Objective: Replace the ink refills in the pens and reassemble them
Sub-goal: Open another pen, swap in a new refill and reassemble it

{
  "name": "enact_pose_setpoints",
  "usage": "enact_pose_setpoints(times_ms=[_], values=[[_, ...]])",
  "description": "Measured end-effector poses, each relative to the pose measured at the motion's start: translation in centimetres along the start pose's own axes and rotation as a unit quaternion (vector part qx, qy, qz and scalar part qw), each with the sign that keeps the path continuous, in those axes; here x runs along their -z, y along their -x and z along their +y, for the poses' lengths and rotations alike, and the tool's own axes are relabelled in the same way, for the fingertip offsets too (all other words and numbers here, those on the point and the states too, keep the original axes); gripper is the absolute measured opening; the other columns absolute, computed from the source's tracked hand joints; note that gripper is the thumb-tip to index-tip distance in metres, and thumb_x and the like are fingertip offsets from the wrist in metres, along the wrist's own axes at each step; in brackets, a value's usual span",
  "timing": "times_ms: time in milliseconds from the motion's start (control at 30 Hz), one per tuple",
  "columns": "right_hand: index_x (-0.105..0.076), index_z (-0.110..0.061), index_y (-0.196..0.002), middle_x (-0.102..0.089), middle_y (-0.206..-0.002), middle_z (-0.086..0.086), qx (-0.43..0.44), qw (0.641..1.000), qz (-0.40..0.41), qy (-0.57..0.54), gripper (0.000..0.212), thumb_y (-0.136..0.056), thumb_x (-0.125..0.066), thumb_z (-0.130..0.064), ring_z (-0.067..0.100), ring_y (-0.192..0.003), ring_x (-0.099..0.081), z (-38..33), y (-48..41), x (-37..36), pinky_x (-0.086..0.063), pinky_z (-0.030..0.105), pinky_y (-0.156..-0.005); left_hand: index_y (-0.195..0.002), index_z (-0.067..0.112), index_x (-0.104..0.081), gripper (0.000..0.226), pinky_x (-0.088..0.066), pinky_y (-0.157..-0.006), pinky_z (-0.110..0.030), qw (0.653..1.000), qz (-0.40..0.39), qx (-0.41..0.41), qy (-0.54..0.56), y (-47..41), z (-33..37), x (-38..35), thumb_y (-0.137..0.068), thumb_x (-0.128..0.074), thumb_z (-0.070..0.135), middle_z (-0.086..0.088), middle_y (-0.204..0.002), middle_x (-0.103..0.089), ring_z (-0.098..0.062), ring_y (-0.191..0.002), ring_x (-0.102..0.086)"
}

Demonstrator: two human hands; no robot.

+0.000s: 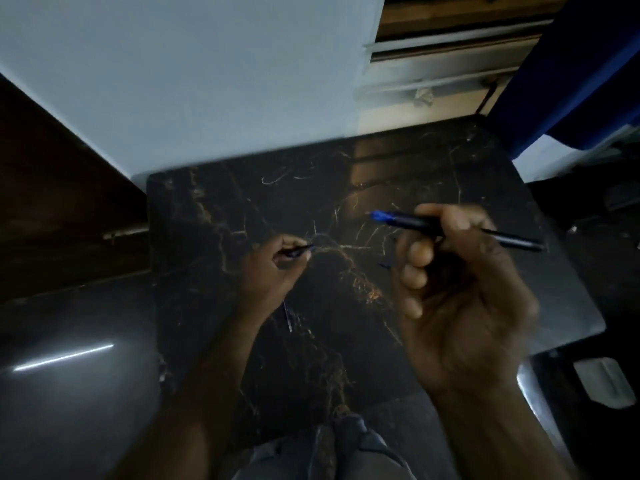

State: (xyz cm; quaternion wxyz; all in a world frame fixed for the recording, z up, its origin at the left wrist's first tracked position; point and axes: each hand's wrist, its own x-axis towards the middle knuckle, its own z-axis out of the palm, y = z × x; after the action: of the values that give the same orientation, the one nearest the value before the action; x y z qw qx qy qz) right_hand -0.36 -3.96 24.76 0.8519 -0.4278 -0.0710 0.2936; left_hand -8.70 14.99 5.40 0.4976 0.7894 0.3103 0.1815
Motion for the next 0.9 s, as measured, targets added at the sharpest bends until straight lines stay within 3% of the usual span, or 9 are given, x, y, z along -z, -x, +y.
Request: enact_pose_setpoints(times_ms=[67,200,333,567,733,833,900], values=[[-0.074,-0.007,-0.092,-0.064,-0.065,0.005,-0.022,1.0,0.008,-0.002,0.025,-0.097,-0.05,-0.014,0.014,-0.051,-0.06,0.5,0.1,0.4,-0.045,0.02,-0.039,-0.108,0.023,-0.077,0.019,-0.059,-0.087,-0.024,0.995,-0.007,-0.01,-0.095,0.7,-3.9,-1.1,-0.092,-0.085,0.02,0.021,-0.101,-0.071,0.007,-0.093,-0.069],[-0.072,-0.004,-0.091,-0.063,-0.064,0.008,-0.06,0.998,0.031,0.017,0.023,-0.094,-0.052,-0.015,0.016,-0.048,-0.059,2.2,0.7,1.5,-0.044,0.021,-0.038,-0.109,0.022,-0.077,0.024,-0.058,-0.088,-0.031,0.981,-0.035,-0.043,-0.185,0.7,-6.6,-1.7,-0.087,-0.089,0.02,0.016,-0.102,-0.055,-0.013,-0.099,-0.067],[-0.073,-0.008,-0.088,-0.064,-0.064,0.009,-0.098,0.994,0.038,0.03,0.019,-0.091,-0.057,-0.016,0.016,-0.049,-0.06,3.6,1.7,2.1,-0.044,0.022,-0.038,-0.105,0.014,-0.078,0.03,-0.057,-0.09,-0.044,0.969,-0.041,-0.091,-0.227,0.5,-7.2,-2.1,-0.079,-0.092,0.011,0.0,-0.102,-0.066,-0.029,-0.104,-0.067],[-0.075,-0.011,-0.084,-0.064,-0.064,0.008,-0.11,0.991,0.056,0.046,0.022,-0.091,-0.055,-0.016,0.015,-0.048,-0.06,3.6,1.6,2.9,-0.045,0.02,-0.039,-0.109,0.02,-0.078,0.03,-0.047,-0.107,-0.048,0.959,-0.036,-0.095,-0.264,0.1,-9.4,-2.6,-0.083,-0.091,0.027,0.003,-0.111,-0.073,-0.018,-0.125,-0.053],[-0.072,-0.014,-0.081,-0.064,-0.064,0.008,-0.108,0.991,0.062,0.043,0.021,-0.092,-0.054,-0.014,0.015,-0.049,-0.06,3.4,1.1,3.2,-0.045,0.02,-0.041,-0.117,0.021,-0.077,0.034,-0.037,-0.119,-0.046,0.953,-0.058,-0.082,-0.285,-0.1,-9.6,-2.7,-0.087,-0.087,0.033,0.001,-0.123,-0.074,-0.021,-0.133,-0.055],[-0.067,-0.015,-0.082,-0.065,-0.066,0.008,-0.109,0.991,0.068,0.034,0.015,-0.092,-0.056,-0.013,0.016,-0.051,-0.061,3.4,0.9,3.2,-0.046,0.021,-0.04,-0.122,0.02,-0.074,0.032,-0.05,-0.113,-0.042,0.979,-0.023,-0.054,-0.196,0.4,-6.0,-2.1,-0.092,-0.083,0.025,0.004,-0.122,-0.073,-0.015,-0.125,-0.063],[-0.063,-0.012,-0.085,-0.067,-0.068,0.009,-0.097,0.992,0.071,0.036,0.01,-0.093,-0.057,-0.013,0.016,-0.052,-0.062,3.2,0.7,3.3,-0.047,0.022,-0.041,-0.124,0.024,-0.073,0.027,-0.061,-0.094,-0.029,1.0,0.003,-0.004,0.013,0.8,-1.5,-1.2,-0.097,-0.076,0.021,0.011,-0.113,-0.074,-0.004,-0.109,-0.07]])
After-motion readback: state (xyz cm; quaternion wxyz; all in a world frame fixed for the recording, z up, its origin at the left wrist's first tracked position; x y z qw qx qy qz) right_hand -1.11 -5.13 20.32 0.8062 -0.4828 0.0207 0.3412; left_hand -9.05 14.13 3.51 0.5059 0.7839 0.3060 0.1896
